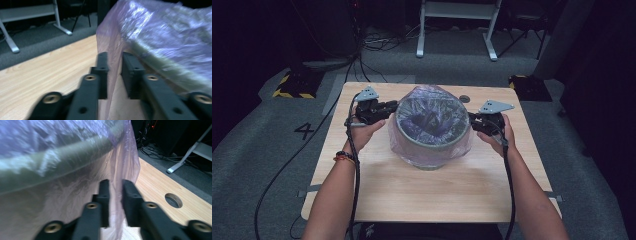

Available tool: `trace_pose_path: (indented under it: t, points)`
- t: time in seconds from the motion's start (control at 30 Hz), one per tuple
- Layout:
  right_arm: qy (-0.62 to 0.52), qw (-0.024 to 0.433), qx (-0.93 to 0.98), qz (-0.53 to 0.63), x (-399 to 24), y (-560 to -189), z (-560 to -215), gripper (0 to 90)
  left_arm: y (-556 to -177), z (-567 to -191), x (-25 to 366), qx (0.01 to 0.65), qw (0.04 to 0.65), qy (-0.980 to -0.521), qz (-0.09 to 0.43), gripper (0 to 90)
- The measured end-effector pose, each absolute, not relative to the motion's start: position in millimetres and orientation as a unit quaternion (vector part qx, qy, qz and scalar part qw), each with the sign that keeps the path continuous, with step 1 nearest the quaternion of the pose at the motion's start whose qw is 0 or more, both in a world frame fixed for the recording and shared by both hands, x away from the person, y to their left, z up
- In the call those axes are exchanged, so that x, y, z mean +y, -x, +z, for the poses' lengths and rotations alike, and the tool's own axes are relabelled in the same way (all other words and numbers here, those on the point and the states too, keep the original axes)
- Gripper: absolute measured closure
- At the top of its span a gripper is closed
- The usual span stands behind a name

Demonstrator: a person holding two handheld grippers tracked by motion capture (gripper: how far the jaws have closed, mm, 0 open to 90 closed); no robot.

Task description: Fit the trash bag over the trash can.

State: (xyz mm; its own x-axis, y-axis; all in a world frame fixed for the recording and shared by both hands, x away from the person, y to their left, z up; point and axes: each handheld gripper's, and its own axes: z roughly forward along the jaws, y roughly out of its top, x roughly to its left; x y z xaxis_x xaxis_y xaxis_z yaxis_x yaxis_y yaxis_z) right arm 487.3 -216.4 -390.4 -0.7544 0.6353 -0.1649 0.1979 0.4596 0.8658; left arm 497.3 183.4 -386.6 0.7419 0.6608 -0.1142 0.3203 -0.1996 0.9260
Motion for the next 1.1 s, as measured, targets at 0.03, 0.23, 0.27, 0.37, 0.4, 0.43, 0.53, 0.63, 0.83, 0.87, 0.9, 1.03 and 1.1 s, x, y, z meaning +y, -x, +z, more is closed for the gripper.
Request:
trace_pose_path:
  t: [0.03, 0.23, 0.27, 0.37, 0.4, 0.43, 0.53, 0.63, 0.83, 0.87, 0.9, 1.03, 1.1]
  points:
    - [-0.255, 0.244, 0.818, 0.454, -216, -488, -392, 88.0, -499, -388, 181, 0.324, 0.543, -0.759, 0.152, 85.9]
    - [-0.28, 0.241, 0.81, 0.455, -216, -495, -401, 90.0, -505, -400, 163, 0.327, 0.534, -0.768, 0.137, 90.0]
    - [-0.285, 0.235, 0.81, 0.456, -216, -496, -405, 90.0, -505, -403, 160, 0.328, 0.536, -0.766, 0.135, 90.0]
    - [-0.298, 0.226, 0.806, 0.459, -218, -499, -414, 90.0, -509, -410, 155, 0.337, 0.54, -0.761, 0.125, 90.0]
    - [-0.304, 0.225, 0.804, 0.459, -218, -500, -416, 90.0, -510, -411, 153, 0.341, 0.534, -0.763, 0.127, 90.0]
    - [-0.311, 0.225, 0.802, 0.457, -218, -501, -418, 90.0, -512, -412, 150, 0.343, 0.528, -0.766, 0.129, 90.0]
    - [-0.327, 0.211, 0.811, 0.437, -216, -509, -424, 90.0, -516, -415, 142, 0.345, 0.508, -0.779, 0.129, 90.0]
    - [-0.339, 0.203, 0.817, 0.42, -217, -513, -433, 90.0, -517, -421, 137, 0.346, 0.491, -0.791, 0.119, 90.0]
    - [-0.357, 0.18, 0.814, 0.422, -232, -508, -447, 90.0, -510, -431, 144, 0.35, 0.47, -0.8, 0.126, 88.9]
    - [-0.358, 0.177, 0.813, 0.424, -235, -506, -448, 90.0, -507, -432, 147, 0.352, 0.473, -0.798, 0.125, 88.4]
    - [-0.361, 0.175, 0.811, 0.426, -238, -504, -449, 90.0, -504, -433, 149, 0.351, 0.475, -0.797, 0.127, 88.1]
    - [-0.363, 0.168, 0.81, 0.429, -248, -496, -453, 90.0, -492, -438, 159, 0.346, 0.476, -0.797, 0.135, 87.3]
    - [-0.363, 0.167, 0.813, 0.424, -251, -492, -457, 90.0, -485, -440, 165, 0.348, 0.478, -0.794, 0.142, 83.9]
